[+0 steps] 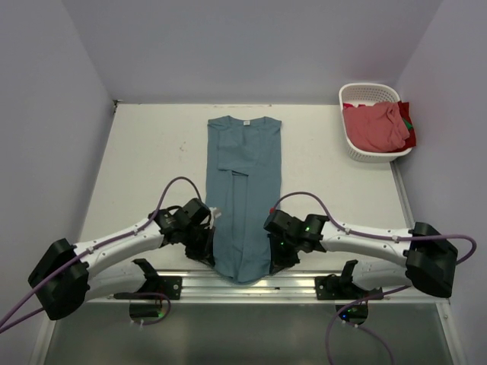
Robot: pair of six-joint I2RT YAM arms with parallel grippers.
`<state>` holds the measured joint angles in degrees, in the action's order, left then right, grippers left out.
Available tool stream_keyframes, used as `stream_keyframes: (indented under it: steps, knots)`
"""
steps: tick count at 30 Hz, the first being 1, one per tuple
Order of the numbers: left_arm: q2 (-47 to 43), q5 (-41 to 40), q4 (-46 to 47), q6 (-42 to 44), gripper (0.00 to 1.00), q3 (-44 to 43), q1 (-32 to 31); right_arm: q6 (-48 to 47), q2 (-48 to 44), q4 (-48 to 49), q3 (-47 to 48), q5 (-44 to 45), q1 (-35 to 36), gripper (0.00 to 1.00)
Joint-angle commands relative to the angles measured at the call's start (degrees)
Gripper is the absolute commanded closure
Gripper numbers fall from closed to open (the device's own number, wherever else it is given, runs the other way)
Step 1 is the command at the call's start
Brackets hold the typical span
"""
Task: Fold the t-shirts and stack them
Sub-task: Fold the tshirt
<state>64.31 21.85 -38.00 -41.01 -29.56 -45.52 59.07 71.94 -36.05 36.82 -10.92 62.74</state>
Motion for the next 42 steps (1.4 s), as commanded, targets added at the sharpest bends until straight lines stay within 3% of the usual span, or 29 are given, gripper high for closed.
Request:
stream_keyframes:
  steps: [1,11,19,25,35,42]
  knots:
    - [-2.9,-5.1,1.4,-0.4,1.0,-5.2,-1.0,-3.0,-3.1,-5.2,6.6,5.5,0.2,1.0]
    - [-3.1,-16.0,3.7,0.8,1.0,-10.7,-1.0,-6.8,-2.1,-13.1,17.0,17.7,0.2,1.0]
    - [0.5,-25.6,11.4,1.6,1.0,-11.4,-0.9,-10.2,2.0,-12.3,20.7,27.0,-3.6,1.0]
    - [3.8,-31.9,17.1,3.4,1.0,-12.6,-0.9,-15.5,6.0,-6.6,21.8,28.2,-10.0,1.0]
    - [7.1,-35.8,26.0,6.0,1.0,-10.9,3.2,-19.8,17.6,0.3,26.5,30.3,-13.4,1.0]
    - [9.2,-34.0,31.1,7.7,1.0,-11.6,8.4,-21.8,22.3,0.3,32.2,32.9,-14.2,1.0]
